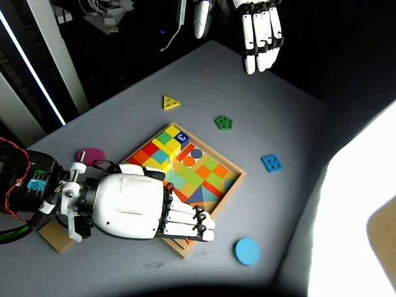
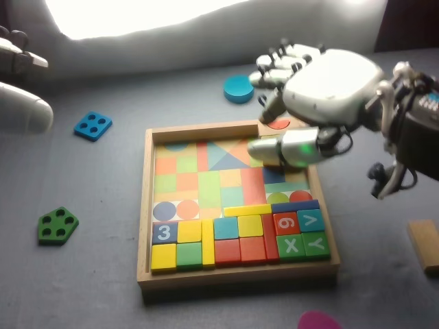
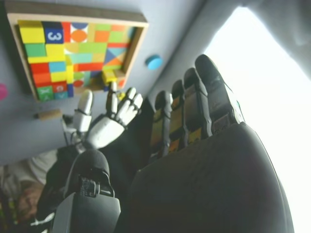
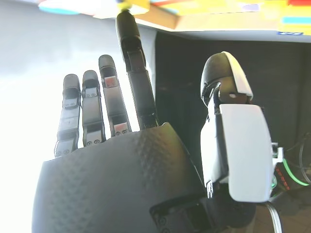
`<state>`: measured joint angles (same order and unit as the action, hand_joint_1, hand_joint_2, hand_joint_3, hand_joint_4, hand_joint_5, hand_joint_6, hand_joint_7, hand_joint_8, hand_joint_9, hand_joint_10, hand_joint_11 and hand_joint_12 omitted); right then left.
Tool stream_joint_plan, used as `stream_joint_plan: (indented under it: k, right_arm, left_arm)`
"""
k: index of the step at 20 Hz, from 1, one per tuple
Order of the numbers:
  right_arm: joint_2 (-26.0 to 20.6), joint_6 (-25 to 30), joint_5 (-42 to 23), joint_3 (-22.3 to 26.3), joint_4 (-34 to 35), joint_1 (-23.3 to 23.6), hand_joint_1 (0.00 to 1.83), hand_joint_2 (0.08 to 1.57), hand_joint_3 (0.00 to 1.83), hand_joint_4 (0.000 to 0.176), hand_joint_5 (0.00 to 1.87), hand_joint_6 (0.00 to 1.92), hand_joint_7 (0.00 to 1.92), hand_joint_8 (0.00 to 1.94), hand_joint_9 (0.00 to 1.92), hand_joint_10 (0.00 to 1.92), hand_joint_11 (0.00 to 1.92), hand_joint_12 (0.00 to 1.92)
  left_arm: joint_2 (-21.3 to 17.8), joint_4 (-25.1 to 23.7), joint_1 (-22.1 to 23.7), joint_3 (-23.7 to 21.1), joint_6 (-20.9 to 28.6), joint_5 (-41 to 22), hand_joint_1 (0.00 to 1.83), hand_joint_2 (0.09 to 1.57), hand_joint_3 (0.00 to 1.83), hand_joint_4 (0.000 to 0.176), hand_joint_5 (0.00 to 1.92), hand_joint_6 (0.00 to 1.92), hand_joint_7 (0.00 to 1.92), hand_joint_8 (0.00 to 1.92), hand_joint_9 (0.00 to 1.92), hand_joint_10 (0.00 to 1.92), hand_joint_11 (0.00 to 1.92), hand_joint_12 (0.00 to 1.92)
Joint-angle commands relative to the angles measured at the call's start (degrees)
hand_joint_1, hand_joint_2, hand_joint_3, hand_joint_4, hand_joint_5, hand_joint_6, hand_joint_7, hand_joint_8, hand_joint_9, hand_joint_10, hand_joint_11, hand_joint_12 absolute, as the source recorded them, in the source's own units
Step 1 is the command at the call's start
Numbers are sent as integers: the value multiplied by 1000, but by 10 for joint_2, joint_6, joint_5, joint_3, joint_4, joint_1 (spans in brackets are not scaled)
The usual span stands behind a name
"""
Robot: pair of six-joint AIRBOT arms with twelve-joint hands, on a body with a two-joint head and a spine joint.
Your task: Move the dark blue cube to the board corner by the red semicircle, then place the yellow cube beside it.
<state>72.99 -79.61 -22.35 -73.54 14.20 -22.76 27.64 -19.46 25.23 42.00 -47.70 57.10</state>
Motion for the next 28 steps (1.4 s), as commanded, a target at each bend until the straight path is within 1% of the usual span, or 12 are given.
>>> stream_joint_plan:
  k: [1,5,12,14,18,20,21,22,23,24,26,28]
  right_arm:
    - [-4,10,-74,2,-3,16,0,1176,0,0,838,2,265,1,100,4,0,435]
    - [-11,19,-84,7,-3,31,0,1182,0,0,828,7,262,4,90,11,0,293]
    - [-79,28,-81,74,-6,66,26,1181,1,0,781,0,332,6,170,27,0,558]
    - [-112,33,-69,104,-6,81,20,1183,1,0,755,0,364,6,211,37,0,690]
    - [-166,19,-46,154,-7,81,22,1173,0,0,709,2,602,59,506,156,0,1432]
    - [-190,18,-36,166,-7,78,42,1184,1,0,762,21,767,49,651,296,59,1568]
    - [-206,18,-33,171,-7,78,61,1189,1,0,820,49,857,51,678,500,154,1617]
    - [-212,18,-33,172,-7,78,92,1184,0,0,906,141,969,121,666,874,252,1715]
    - [-216,19,-33,172,-7,78,94,1184,0,0,884,397,983,296,656,1083,312,1772]
    - [-221,18,-33,172,-7,75,84,1182,0,0,867,681,984,569,688,1220,354,1831]
    - [-221,14,-33,172,-7,70,94,1186,1,0,890,906,1011,905,786,1385,448,1912]
    - [-218,7,-37,172,-7,77,63,1187,2,0,927,954,1072,1000,859,1441,545,1921]
  left_arm:
    - [-1,-9,14,-3,3,-48,0,1211,0,18,139,3,138,3,150,2,0,617]
    - [-1,-14,17,-3,4,-45,0,1216,1,17,152,5,139,7,143,6,0,579]
    - [-1,-16,16,-1,4,-43,0,1213,0,14,142,5,154,5,171,8,0,701]
    - [-5,-16,17,-3,4,-43,0,1225,3,13,182,11,193,8,218,15,0,772]
    - [-14,-12,18,-10,4,-43,0,1234,1,12,304,9,399,9,451,26,71,1097]
    - [-19,-12,19,-13,4,-43,0,1245,1,2,428,13,591,12,612,41,158,1212]
    - [-22,-12,19,-15,4,-42,0,1258,2,0,532,28,724,39,723,81,215,1316]
    - [-23,-12,19,-16,4,-41,22,1270,0,0,638,5,850,57,780,229,259,1404]
    - [-24,-12,20,-17,4,-41,32,1278,0,0,703,3,913,70,735,501,288,1469]
    - [-24,-12,23,-19,4,-38,38,1277,0,0,834,23,1017,120,760,730,364,1510]
    - [-24,-12,30,-21,4,-35,40,1288,0,0,975,37,1065,344,800,970,465,1539]
    - [-24,-12,33,-23,6,-30,59,1284,0,0,769,813,1003,770,843,1128,536,1543]
